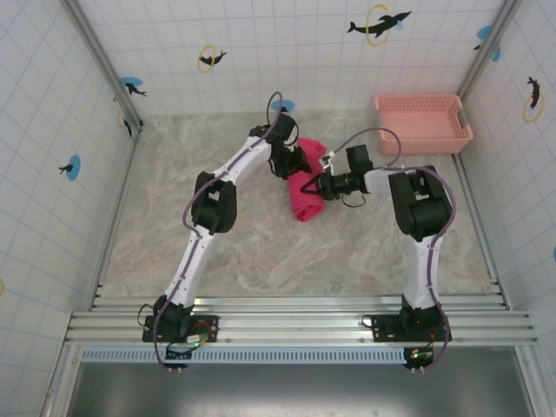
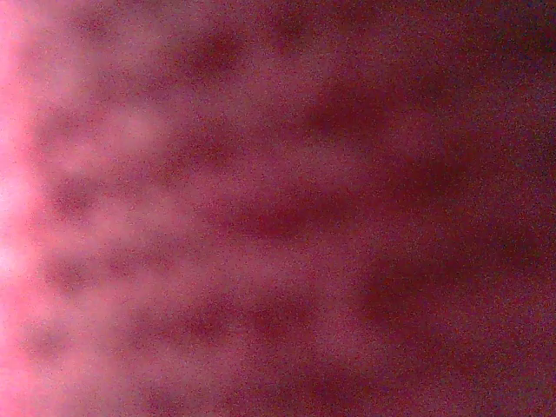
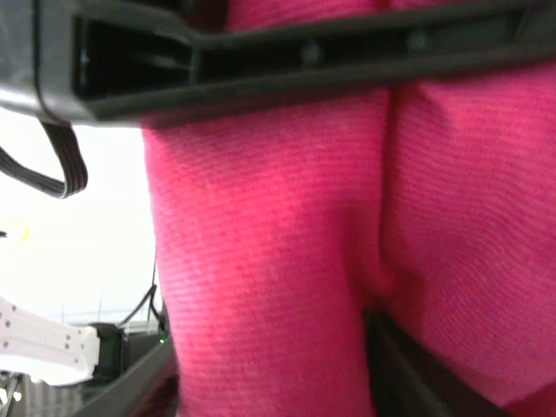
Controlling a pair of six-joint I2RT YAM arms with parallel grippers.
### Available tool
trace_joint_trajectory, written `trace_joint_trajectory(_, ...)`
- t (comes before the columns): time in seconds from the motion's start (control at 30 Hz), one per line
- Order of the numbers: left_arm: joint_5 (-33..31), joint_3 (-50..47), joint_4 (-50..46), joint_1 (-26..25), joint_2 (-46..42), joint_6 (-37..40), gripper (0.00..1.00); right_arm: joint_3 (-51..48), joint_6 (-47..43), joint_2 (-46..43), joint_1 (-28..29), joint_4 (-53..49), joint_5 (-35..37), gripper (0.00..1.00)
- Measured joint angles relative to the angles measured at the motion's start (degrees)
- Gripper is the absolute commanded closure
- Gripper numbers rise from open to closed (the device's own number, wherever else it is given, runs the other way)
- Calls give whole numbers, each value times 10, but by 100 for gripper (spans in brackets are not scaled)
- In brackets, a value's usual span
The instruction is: Roll up the long pants
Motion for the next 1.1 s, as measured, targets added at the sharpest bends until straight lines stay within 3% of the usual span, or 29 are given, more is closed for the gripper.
trace_joint_trajectory(0.03,12,-4,7,0,0,-3,77,1,-12,-5,-5,-20,0,36)
trace_joint_trajectory(0.13,55,-19,46,0,0,-15,80,11,-46,-19,-32,-94,2,33)
trace_joint_trajectory(0.37,116,-75,147,0,-7,-37,76,13,-97,-28,-104,-212,15,29)
trace_joint_trajectory(0.6,155,-94,171,11,-8,-37,76,18,-139,-30,-149,-281,52,28)
trace_joint_trajectory(1.1,187,-129,209,16,-22,-52,78,149,-157,57,-91,-313,40,27)
